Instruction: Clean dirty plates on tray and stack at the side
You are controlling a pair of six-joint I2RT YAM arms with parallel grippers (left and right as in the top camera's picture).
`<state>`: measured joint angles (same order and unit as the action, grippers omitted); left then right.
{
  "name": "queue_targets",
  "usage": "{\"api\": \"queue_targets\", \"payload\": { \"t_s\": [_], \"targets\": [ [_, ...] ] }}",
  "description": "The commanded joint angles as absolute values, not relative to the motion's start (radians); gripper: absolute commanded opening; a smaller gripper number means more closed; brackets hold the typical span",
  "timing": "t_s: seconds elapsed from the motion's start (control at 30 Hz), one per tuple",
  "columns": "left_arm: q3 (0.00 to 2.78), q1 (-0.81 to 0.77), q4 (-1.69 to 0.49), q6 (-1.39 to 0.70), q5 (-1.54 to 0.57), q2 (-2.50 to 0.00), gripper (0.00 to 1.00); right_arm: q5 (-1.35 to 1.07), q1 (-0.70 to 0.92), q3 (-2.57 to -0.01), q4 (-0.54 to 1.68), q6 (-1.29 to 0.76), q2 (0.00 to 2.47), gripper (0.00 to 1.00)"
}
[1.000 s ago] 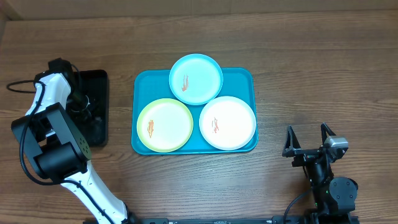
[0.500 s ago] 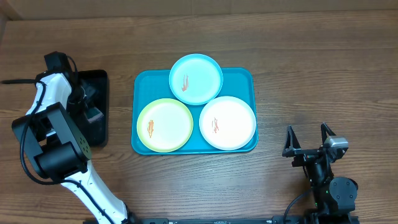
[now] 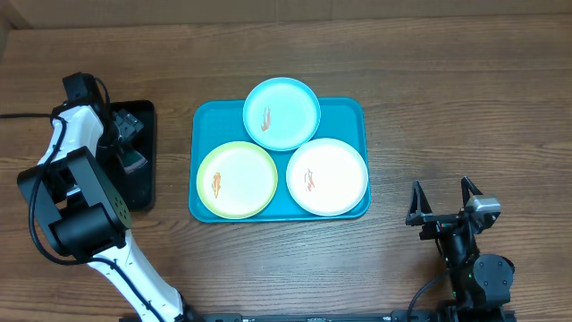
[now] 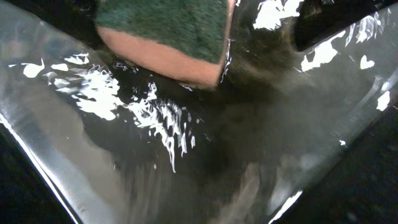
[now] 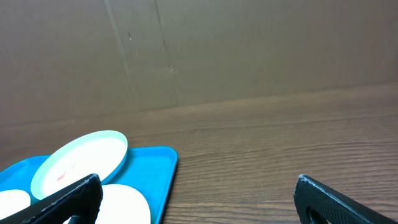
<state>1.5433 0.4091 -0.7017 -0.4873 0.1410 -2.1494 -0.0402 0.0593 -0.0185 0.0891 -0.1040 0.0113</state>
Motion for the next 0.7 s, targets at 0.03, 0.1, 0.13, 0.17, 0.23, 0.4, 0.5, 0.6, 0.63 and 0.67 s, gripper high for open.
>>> {"api": "queue_targets", "payload": {
  "t_s": [0.03,0.1,0.13,0.17,0.23,0.4,0.5,0.6,0.63,0.67],
  "targets": [
    [1.528,0.413,-0.689,-0.486,0.221,-2.171,0.31,-0.035,0.056,-0.008,0.081,-0.1,0.004,1.0],
    [1.528,0.413,-0.675,-0.479,0.22,-2.171,0.04,-0.035,0.056,-0.008,0.081,-0.1,0.004,1.0],
    [1.528,0.413,-0.671,-0.472,0.22,-2.171,0.04,-0.035,0.056,-0.008,0.081,-0.1,0.004,1.0],
    [1.528,0.413,-0.667,-0.471,0.221,-2.171,0.04,-0.035,0.056,-0.008,0.081,-0.1,0.004,1.0],
    [1.528,0.413,-0.663,-0.471,0.221,-2.171,0.04,-0.035,0.056,-0.008,0.081,-0.1,0.004,1.0],
    [1.528,0.414,-0.686,-0.471,0.22,-2.171,1.0,-0.035,0.056,-0.008,0.081,-0.1,0.004,1.0],
    [1.528,0.414,-0.753,-0.472,0.193,-2.171,1.0,-0.035,0.056,-0.008,0.081,-0.1,0.004,1.0],
    [1.528,0.412,-0.822,-0.472,0.098,-2.171,1.0,-0.035,0.056,-0.008,0.081,-0.1,0.004,1.0],
    [1.528,0.412,-0.854,-0.472,0.047,-2.171,1.0,-0.035,0.056,-0.008,0.081,-0.1,0.004,1.0],
    [1.528,0.412,-0.892,-0.472,-0.017,-2.171,0.96,-0.035,0.056,-0.008,0.081,-0.1,0.004,1.0]
  ]
}}
